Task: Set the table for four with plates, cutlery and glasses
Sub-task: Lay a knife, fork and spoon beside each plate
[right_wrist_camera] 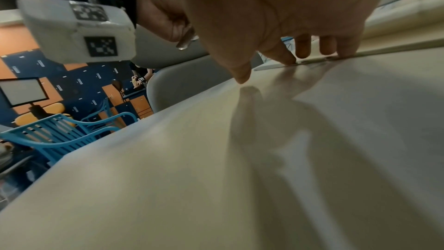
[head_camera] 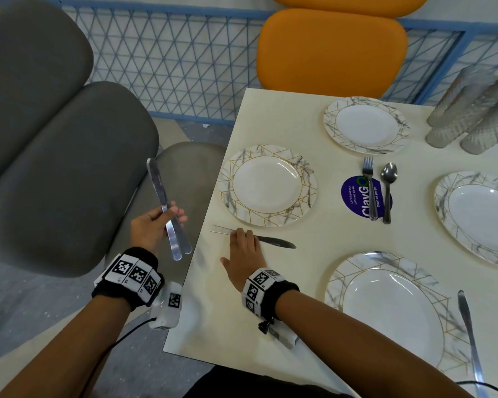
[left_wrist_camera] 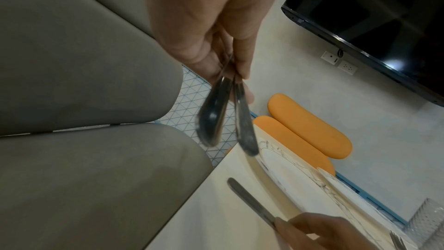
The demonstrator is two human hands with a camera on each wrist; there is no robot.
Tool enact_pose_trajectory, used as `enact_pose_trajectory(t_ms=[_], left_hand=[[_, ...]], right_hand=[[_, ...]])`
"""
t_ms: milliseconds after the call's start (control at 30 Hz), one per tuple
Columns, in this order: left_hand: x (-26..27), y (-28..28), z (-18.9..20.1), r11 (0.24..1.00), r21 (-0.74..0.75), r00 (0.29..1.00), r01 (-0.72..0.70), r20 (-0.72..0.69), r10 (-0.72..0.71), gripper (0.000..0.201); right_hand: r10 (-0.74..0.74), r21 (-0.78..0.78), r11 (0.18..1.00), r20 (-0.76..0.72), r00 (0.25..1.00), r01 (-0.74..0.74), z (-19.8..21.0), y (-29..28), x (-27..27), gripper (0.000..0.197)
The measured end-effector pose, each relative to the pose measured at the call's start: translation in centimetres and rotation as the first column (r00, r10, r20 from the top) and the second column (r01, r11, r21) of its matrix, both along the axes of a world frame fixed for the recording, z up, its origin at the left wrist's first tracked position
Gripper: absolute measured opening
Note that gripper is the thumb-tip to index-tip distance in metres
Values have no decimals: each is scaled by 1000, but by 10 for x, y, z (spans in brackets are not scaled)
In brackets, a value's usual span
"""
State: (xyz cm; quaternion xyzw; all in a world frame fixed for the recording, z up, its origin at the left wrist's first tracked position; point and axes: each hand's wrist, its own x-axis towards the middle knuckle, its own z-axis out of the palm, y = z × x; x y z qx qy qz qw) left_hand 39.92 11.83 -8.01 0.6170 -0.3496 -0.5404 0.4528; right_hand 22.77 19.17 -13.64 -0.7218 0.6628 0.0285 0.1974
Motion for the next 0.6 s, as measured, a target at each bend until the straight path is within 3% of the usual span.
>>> enact_pose_trajectory(t_ms=[600], left_hand=[[-7,-5,-6,998,29,998,49,-26,-48,10]], right_hand=[[11,-9,1000,17,1000,-10,-4,-4,5,66]])
